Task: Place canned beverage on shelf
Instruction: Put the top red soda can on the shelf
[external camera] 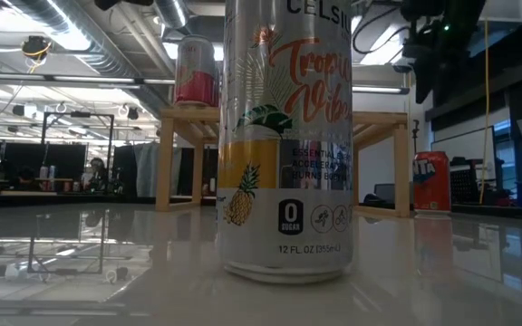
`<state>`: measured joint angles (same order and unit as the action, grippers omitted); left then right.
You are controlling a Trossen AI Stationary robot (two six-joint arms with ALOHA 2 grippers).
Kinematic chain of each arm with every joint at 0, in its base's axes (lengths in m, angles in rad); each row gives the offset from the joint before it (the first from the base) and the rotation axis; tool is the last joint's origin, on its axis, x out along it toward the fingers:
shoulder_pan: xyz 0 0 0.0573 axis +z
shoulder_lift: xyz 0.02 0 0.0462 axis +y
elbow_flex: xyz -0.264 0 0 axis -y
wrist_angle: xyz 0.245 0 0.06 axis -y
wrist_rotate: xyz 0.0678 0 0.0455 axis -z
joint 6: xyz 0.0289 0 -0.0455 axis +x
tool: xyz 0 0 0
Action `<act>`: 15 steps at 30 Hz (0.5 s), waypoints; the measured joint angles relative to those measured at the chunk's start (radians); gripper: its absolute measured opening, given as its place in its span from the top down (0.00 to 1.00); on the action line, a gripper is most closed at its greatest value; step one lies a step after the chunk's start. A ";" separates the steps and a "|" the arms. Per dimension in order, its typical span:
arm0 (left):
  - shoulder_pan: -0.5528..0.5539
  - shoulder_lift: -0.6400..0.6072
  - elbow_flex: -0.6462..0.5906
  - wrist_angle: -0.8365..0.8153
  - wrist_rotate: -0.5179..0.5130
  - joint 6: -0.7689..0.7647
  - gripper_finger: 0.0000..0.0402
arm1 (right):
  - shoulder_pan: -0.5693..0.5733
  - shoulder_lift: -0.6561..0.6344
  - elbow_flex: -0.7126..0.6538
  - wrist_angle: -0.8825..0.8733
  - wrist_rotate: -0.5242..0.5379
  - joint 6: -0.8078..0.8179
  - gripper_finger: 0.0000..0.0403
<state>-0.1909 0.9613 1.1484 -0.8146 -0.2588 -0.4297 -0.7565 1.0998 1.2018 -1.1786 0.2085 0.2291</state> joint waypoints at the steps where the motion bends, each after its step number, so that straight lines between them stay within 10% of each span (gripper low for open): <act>1: 0.001 -0.002 0.000 -0.002 0.000 0.006 0.30 | 0.001 0.009 0.000 -0.001 0.000 0.000 0.27; 15: 0.001 -0.003 0.000 -0.004 0.011 0.023 0.30 | -0.128 0.204 0.000 0.001 -0.047 -0.022 0.27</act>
<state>-0.1898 0.9585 1.1484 -0.8185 -0.2475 -0.4072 -0.8847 1.3040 1.2018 -1.1778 0.1620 0.2070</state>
